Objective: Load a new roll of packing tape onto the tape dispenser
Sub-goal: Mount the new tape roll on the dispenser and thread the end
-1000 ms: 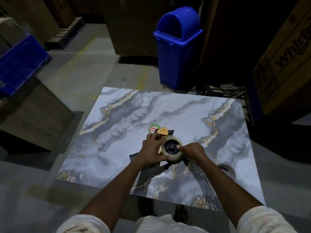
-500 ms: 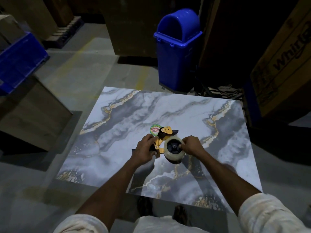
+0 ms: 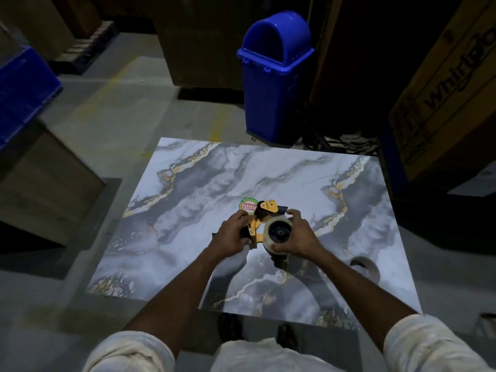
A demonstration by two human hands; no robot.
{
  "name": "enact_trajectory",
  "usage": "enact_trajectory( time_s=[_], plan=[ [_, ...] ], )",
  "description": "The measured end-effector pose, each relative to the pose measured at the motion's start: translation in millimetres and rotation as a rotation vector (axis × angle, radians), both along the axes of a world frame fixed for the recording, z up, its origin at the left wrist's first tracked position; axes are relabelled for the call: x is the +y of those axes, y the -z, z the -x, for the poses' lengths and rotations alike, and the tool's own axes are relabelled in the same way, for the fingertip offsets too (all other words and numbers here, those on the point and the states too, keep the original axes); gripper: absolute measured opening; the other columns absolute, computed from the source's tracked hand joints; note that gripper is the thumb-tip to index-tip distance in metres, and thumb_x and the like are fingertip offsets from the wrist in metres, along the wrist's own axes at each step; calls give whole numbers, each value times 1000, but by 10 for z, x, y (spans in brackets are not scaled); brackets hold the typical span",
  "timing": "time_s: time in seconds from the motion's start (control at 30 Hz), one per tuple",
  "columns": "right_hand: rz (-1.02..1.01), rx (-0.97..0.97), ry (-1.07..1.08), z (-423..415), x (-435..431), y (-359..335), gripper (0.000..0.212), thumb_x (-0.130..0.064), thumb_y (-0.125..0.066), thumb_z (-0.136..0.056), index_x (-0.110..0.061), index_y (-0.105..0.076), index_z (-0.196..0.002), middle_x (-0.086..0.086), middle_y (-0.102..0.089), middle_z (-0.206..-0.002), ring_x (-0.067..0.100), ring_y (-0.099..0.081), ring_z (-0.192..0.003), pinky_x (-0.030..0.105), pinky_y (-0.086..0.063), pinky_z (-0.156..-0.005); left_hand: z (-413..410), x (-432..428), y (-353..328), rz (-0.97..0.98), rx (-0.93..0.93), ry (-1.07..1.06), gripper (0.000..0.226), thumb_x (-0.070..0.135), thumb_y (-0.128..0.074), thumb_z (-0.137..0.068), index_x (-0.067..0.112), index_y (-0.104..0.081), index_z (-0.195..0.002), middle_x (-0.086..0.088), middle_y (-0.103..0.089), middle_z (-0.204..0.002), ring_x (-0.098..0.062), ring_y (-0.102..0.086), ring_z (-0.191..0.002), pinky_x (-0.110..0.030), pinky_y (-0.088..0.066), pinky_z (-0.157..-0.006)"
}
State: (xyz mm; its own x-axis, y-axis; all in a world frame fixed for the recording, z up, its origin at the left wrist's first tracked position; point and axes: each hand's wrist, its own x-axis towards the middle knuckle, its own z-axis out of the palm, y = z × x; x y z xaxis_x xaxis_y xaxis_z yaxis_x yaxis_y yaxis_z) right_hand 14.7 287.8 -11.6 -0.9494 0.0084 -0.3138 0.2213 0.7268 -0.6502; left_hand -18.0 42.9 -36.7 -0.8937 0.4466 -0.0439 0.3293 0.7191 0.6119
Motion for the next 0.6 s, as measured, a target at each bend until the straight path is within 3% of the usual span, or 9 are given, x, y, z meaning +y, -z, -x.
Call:
enact_trajectory(
  time_s=[0.13, 0.3, 0.4, 0.5, 0.6],
  plan=[
    [18, -16, -180, 95, 94, -88, 118, -53, -92, -45, -37, -24, -141, 4, -57, -125, 22, -61, -115, 42, -58, -94, 16, -27, 53, -20, -4, 11, 79, 24, -85, -67, 16, -56, -140, -2, -53, -134, -28, -57, -117, -48, -53, -91],
    [-171, -4, -162, 46, -131, -108, 128, -76, -78, -42, -31, -21, -148, 4, -35, -139, 25, -35, -129, 49, -46, -101, 60, -33, 69, -8, -27, 19, 77, 25, -85, -69, 16, -56, -141, 0, -51, -135, -25, -56, -118, -48, -53, -93],
    [-140, 59, -116, 18, -170, -55, 121, -62, -85, -46, -32, -22, -144, 3, -41, -135, 27, -41, -122, 46, -49, -95, 120, -74, 12, 24, -27, 57, 77, 33, -84, -70, 16, -56, -140, -2, -49, -138, -25, -51, -123, -45, -49, -97],
    [-44, 91, -136, 34, -92, -76, 121, -49, -92, -47, -31, -24, -145, 1, -43, -137, 24, -42, -119, 43, -49, -95, 140, -53, -88, 66, 57, 70, 66, 52, -69, -77, 22, -57, -134, -3, -48, -137, -23, -42, -126, -45, -40, -94],
    [-2, 115, -148, 6, -75, -130, 117, -45, -92, -49, -31, -26, -145, -6, -41, -132, 23, -44, -120, 43, -50, -98, 169, 41, -177, 24, 108, 33, 40, 43, -65, -84, 32, -64, -123, -3, -44, -139, -22, -30, -135, -45, -28, -100]
  ],
)
